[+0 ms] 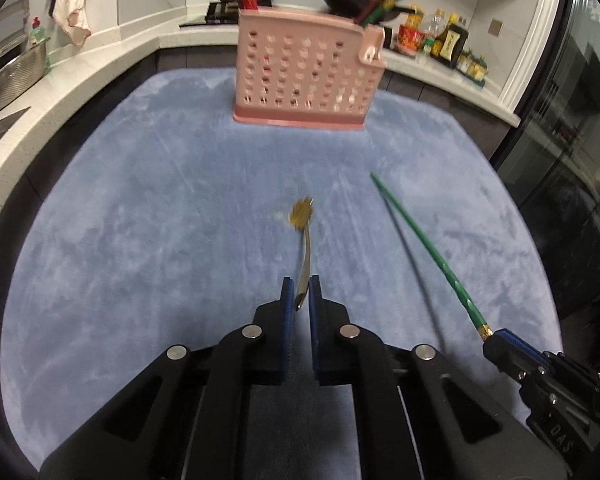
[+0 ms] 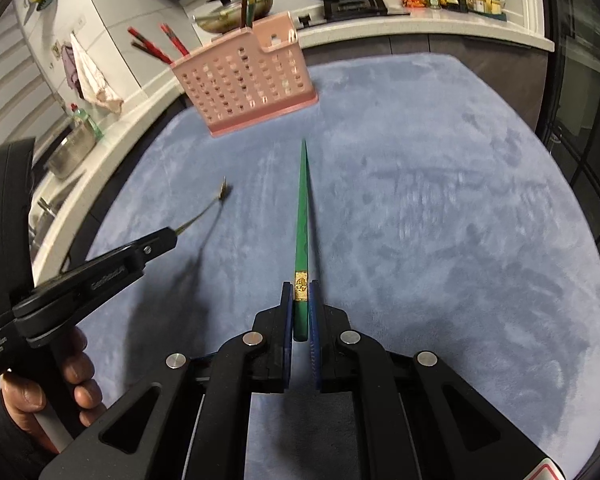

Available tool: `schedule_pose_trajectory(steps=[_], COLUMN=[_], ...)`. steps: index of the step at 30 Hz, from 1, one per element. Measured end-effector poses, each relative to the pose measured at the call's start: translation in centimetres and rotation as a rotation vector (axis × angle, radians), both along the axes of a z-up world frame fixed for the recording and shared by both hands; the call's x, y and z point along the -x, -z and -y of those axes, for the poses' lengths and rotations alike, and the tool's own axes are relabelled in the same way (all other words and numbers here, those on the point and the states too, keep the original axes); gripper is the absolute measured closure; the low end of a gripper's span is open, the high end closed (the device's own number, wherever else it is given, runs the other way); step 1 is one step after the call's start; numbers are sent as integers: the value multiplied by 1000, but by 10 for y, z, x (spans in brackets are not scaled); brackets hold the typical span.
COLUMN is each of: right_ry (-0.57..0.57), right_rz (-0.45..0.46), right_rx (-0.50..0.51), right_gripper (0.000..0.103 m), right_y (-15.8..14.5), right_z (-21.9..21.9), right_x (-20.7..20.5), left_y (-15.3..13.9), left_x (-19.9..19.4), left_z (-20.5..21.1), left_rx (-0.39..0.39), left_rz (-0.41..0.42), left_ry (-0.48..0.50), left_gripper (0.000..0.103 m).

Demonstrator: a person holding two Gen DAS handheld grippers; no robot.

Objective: Organize utensils
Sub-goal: 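Grasp the green chopstick with the right tool while the left tool grasps the gold spoon, then lift the green chopstick and gold spoon up into the pink basket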

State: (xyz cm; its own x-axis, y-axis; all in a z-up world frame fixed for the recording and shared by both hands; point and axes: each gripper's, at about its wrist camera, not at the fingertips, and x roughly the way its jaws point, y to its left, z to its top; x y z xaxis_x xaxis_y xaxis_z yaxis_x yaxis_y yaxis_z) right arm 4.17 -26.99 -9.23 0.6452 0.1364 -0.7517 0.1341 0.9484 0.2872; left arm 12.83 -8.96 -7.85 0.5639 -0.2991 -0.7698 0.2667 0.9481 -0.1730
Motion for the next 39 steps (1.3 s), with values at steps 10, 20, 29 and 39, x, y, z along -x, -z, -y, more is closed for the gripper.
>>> schedule_pose_trajectory(steps=[10, 20, 29, 39], right_ry=[35, 59, 41, 34], right_rz=[119, 241, 339, 525], right_rx=[-16, -27, -86, -65], right_gripper=[96, 96, 96, 96], right_y=[-62, -123, -174, -246], right_z=[8, 25, 34, 36], right_x=[-3, -26, -66, -132], left_y=[-53, -114, -177, -237], left_x=[-2, -23, -59, -124], left_z=[-20, -24, -21, -15], left_rx=[58, 84, 112, 165], left_rz=[62, 124, 209, 312], left_ry=[-30, -7, 9, -1], left_gripper=[102, 102, 102, 102])
